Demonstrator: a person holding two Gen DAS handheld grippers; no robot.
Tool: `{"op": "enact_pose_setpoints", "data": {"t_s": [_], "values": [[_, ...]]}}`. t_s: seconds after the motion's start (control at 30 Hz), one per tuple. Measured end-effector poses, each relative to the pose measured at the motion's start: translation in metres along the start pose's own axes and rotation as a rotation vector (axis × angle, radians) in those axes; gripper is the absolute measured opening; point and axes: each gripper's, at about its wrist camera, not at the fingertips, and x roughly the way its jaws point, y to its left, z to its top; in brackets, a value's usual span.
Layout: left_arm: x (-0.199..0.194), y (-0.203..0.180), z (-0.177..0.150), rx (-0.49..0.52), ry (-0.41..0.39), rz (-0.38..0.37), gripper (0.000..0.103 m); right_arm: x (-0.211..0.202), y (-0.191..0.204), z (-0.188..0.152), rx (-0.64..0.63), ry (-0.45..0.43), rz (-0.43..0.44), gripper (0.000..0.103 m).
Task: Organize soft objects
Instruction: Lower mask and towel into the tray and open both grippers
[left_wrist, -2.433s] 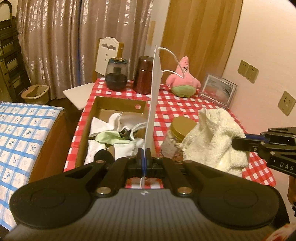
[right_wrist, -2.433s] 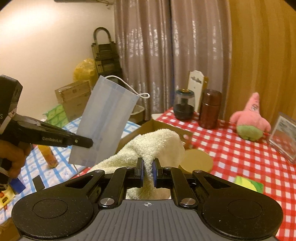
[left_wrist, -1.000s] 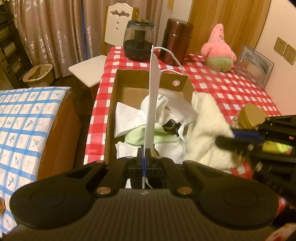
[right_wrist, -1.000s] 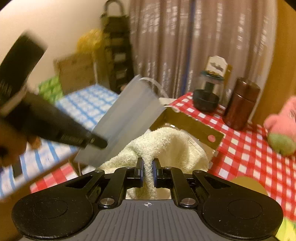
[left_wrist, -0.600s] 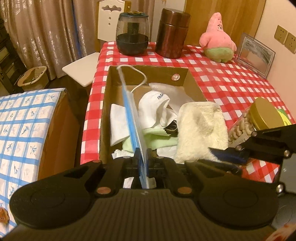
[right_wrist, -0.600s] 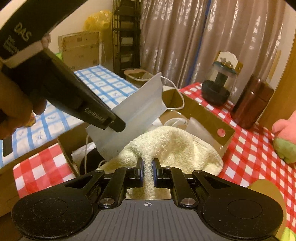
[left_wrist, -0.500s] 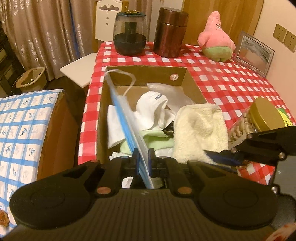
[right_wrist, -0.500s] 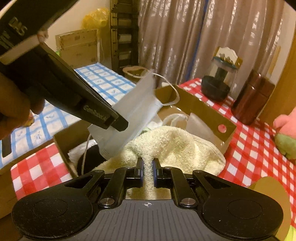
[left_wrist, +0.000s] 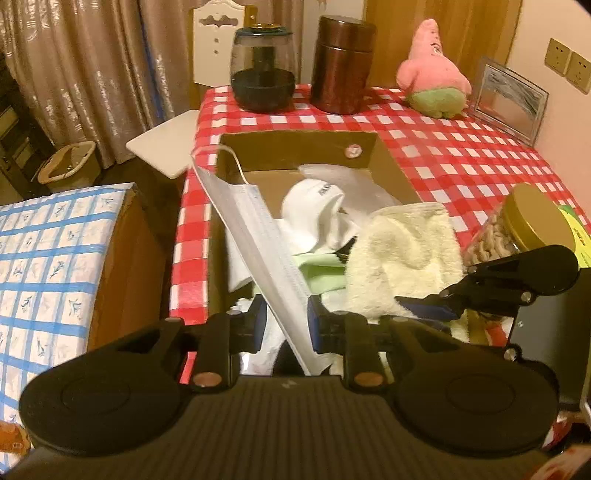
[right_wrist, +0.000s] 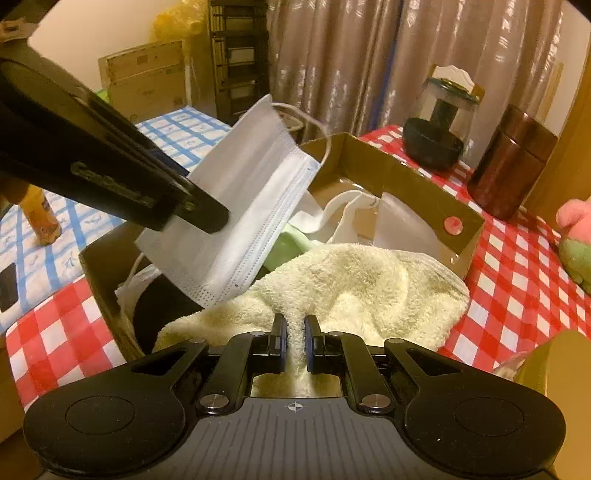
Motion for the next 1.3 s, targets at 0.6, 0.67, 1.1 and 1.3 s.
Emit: {"op": "enact_pose_setpoints", "data": {"t_s": [0.6, 0.67, 1.1, 1.3], "values": [[0.028, -0.014, 0.021, 0.069, -0.016, -0.070, 0.021, 0.001, -0.006, -0.005, 0.034, -0.007, 0.021, 0.010], [0.036, -0.013, 0.021, 0.068, 0.000, -0.058, 0.021, 0.002, -0.006, -0.006, 0.034, -0.009, 0.019, 0.009], [0.066, 0.008, 0.008, 0.031, 0.072, -0.002, 0.021, 0.018, -0.011, 0.000, 0.058, 0.033, 0.008, 0.009], [0.073, 0.006, 0.006, 0.034, 0.080, -0.010, 0.021, 0.026, -0.009, 0.000, 0.034, 0.058, -0.007, 0.010]]}}
